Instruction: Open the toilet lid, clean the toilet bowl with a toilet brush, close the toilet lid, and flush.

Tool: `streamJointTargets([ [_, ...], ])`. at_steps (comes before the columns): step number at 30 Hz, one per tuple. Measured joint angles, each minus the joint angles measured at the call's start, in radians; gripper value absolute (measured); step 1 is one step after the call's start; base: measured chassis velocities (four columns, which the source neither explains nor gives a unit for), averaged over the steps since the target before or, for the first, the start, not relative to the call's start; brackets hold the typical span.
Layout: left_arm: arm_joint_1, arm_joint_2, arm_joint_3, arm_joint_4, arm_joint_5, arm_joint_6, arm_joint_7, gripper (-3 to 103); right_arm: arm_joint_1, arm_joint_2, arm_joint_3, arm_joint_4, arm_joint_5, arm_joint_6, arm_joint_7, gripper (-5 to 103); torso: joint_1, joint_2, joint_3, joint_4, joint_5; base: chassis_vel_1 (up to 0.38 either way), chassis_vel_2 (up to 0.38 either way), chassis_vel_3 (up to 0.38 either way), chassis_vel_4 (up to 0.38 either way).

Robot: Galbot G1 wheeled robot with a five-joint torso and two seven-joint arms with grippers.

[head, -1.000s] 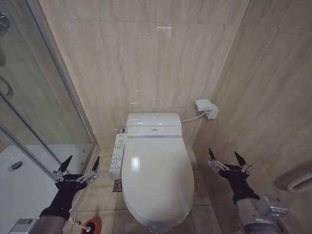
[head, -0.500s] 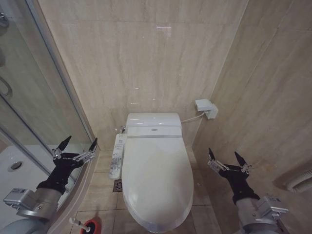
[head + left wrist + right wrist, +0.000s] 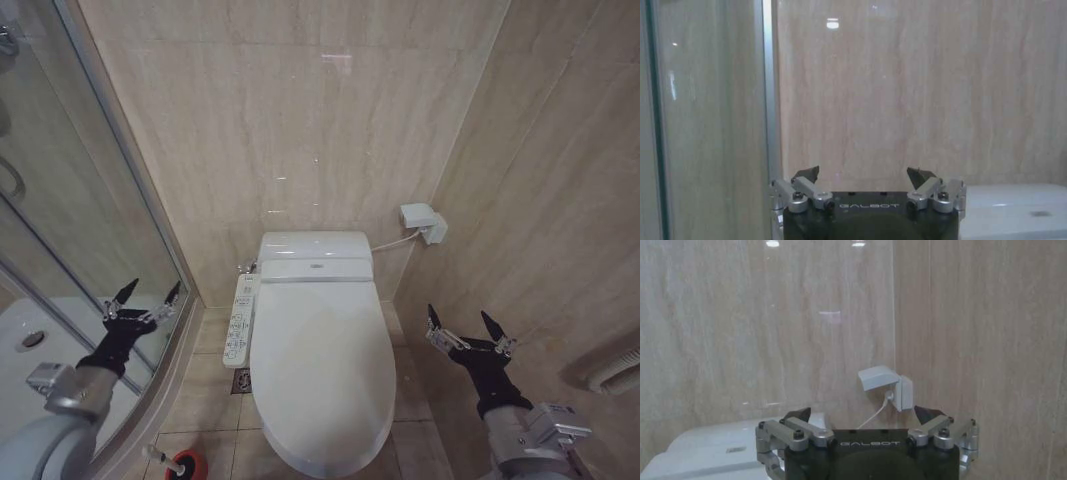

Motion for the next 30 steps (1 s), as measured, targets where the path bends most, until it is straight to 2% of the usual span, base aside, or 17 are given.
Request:
streamJointTargets([
  [2,-0.019,0.014,0.012,0.031,-0.011,-0.008,0.007,100,0.000,0.000,0.000,0.000,0.000,0.000,0.000,100,0.000,0.000,0.000,0.0002,0.0000,0.000,0.000,0.000,0.000],
  [3,-0.037,0.025,0.025,0.058,-0.016,-0.014,0.015,88,0.000,0.000,0.000,0.000,0.000,0.000,0.000,100,0.000,0.000,0.000,0.0002,0.0002,0.000,0.000,0.000,0.000],
  [9,-0.147,0.059,0.109,0.223,-0.042,-0.049,0.061,86,0.000,0.000,0.000,0.000,0.000,0.000,0.000,100,0.000,0.000,0.000,0.0000,0.0000,0.000,0.000,0.000,0.000],
  [15,-0.290,0.087,0.173,0.395,-0.055,-0.057,0.082,86,0.000,0.000,0.000,0.000,0.000,0.000,0.000,100,0.000,0.000,0.000,0.0002,0.0001,0.000,0.000,0.000,0.000],
  [16,-0.290,0.087,0.173,0.395,-0.055,-0.057,0.082,86,0.000,0.000,0.000,0.000,0.000,0.000,0.000,100,0.000,0.000,0.000,0.0002,0.0001,0.000,0.000,0.000,0.000],
  [17,-0.333,0.095,0.194,0.438,-0.056,-0.067,0.087,66,0.000,0.000,0.000,0.000,0.000,0.000,0.000,100,0.000,0.000,0.000,0.0002,0.0002,0.000,0.000,0.000,0.000],
  [23,-0.478,0.120,0.297,0.576,-0.059,-0.110,0.126,66,0.000,0.000,0.000,0.000,0.000,0.000,0.000,100,0.000,0.000,0.000,-0.0003,0.0005,0.000,0.000,0.000,0.000],
  [24,-0.500,0.120,0.320,0.603,-0.060,-0.120,0.140,45,0.000,0.000,0.000,0.000,0.000,0.000,0.000,100,0.000,0.000,0.000,-0.0001,0.0003,0.000,0.000,0.000,0.000],
  [30,-0.554,0.114,0.387,0.678,-0.060,-0.152,0.189,45,0.000,0.000,0.000,0.000,0.000,0.000,0.000,100,0.000,0.000,0.000,0.0002,0.0003,0.000,0.000,0.000,0.000],
])
